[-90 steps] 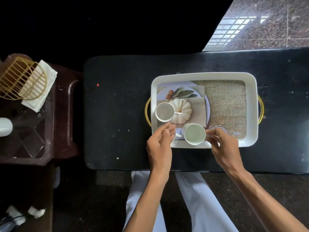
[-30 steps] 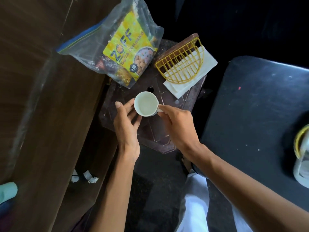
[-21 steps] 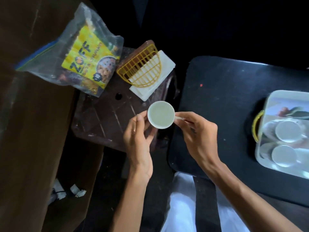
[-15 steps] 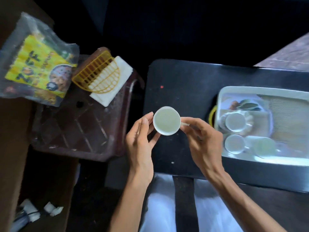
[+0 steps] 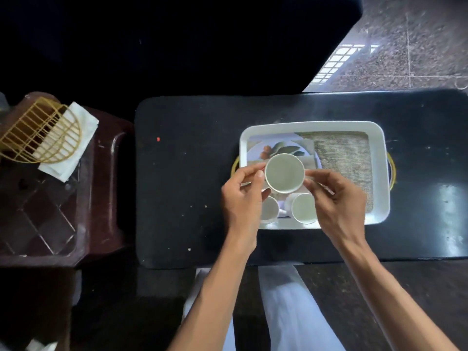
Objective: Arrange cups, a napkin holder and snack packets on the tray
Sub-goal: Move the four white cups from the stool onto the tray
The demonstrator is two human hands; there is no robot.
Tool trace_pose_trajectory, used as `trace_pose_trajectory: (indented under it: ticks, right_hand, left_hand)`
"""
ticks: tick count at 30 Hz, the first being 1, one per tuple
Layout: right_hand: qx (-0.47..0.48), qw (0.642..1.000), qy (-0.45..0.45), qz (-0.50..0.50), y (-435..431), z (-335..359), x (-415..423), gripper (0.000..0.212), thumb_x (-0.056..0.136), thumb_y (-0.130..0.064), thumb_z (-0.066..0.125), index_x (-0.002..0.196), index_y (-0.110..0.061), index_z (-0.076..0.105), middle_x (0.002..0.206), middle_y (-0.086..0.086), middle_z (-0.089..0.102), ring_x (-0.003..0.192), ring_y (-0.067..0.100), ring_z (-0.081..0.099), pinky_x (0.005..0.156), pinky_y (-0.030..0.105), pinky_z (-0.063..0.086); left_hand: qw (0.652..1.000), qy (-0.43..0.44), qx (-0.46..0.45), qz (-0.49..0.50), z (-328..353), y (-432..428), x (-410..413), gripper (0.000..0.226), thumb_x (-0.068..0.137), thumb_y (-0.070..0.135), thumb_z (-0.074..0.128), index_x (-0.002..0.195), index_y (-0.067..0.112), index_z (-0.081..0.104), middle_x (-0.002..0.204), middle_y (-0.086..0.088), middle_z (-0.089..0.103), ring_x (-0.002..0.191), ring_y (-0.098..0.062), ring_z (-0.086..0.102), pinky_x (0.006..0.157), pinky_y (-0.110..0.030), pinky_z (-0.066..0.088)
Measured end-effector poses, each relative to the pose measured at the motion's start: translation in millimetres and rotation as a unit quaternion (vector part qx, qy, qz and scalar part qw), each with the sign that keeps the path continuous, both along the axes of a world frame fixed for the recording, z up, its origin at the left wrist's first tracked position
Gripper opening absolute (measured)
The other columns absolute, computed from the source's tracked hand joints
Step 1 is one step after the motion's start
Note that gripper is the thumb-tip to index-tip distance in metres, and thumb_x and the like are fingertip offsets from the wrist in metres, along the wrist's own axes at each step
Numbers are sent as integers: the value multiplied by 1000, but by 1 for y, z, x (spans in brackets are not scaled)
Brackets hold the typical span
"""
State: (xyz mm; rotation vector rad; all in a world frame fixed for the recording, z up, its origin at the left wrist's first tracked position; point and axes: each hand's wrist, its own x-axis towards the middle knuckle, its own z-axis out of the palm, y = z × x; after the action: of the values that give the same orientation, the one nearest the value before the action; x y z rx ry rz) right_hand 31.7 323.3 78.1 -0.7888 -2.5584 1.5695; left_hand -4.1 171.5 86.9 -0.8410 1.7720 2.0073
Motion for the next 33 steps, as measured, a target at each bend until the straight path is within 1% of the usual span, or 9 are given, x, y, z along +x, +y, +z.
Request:
trace_pose_trajectory:
  ticks: [2, 5, 8, 12, 14, 19, 25, 28, 33]
  right_hand:
    - [9, 1000, -1, -10, 17, -4, -1, 16, 87, -13, 74, 95, -27, 74, 86, -24, 70, 78, -12, 66, 67, 5, 48]
    - [7, 1000, -7, -22, 37, -15, -4, 12, 88, -12, 73, 96, -21, 75, 86, -16, 73, 80, -4, 68, 71, 10, 51]
    - [8, 999, -12, -28, 53, -28, -6, 11, 89, -11, 72, 98, -14, 76, 87, -7, 75, 79, -2, 68, 72, 9, 50]
    - [6, 999, -22, -28, 70, -43, -6, 11, 89, -10, 71, 96, -17, 75, 86, -9, 74, 77, -4, 66, 68, 5, 47]
    - [10, 999, -31, -22, 76, -50, -7, 10, 89, -11, 72, 97, -17, 75, 86, -8, 74, 78, -2, 67, 68, 7, 49]
    - [18, 999, -35, 5, 82, -66, -7, 11, 88, -10, 72, 97, -16, 75, 86, -13, 72, 78, -12, 65, 70, 4, 48]
    - [21, 998, -58, 11, 82, -79, -5, 13, 87, -11, 73, 94, -22, 73, 85, -18, 70, 82, -4, 67, 74, 12, 52]
    - [23, 998, -61, 22, 81, -83, -5, 11, 87, -11, 73, 94, -20, 74, 85, -17, 70, 81, -8, 65, 73, 5, 49]
    - [45, 996, -70, 39, 79, -86, -4, 10, 87, -11, 73, 97, -14, 75, 83, -15, 69, 77, -13, 62, 67, 1, 45]
  left_hand:
    - [1000, -10, 1, -2, -4, 19, -1, 19, 98, 5, 60, 96, 13, 78, 98, 7, 79, 96, -17, 74, 78, -35, 65]
    - [1000, -24, -7, -3, -12, 41, -3, 18, 100, 5, 58, 102, 7, 76, 87, 20, 76, 89, -7, 73, 78, -34, 65]
    - [999, -40, -10, 9, -16, 55, -3, 19, 101, 6, 57, 102, 7, 75, 94, 10, 75, 93, -13, 73, 73, -30, 64]
    - [998, -55, 4, 29, -19, 61, -1, 20, 101, 6, 58, 96, 14, 75, 95, 6, 76, 91, -8, 76, 70, -23, 63]
    - [998, -57, 10, 36, -21, 60, -1, 19, 102, 8, 57, 99, 13, 74, 99, 2, 76, 91, -5, 76, 75, -27, 64]
    - [996, -63, 17, 61, -23, 53, 1, 17, 103, 11, 57, 106, 10, 74, 103, -5, 76, 99, -12, 76, 86, -35, 64]
    - [995, -65, 7, 75, -20, 46, 2, 21, 103, 14, 57, 114, 3, 71, 113, -18, 75, 107, -22, 75, 89, -40, 63]
    - [995, -60, 7, 77, -18, 44, 1, 21, 104, 13, 55, 113, 3, 71, 113, -18, 74, 108, -24, 74, 89, -41, 63]
    - [995, -56, 6, 80, -16, 39, -2, 19, 104, 13, 55, 111, 6, 72, 105, -9, 76, 102, -16, 76, 86, -37, 64]
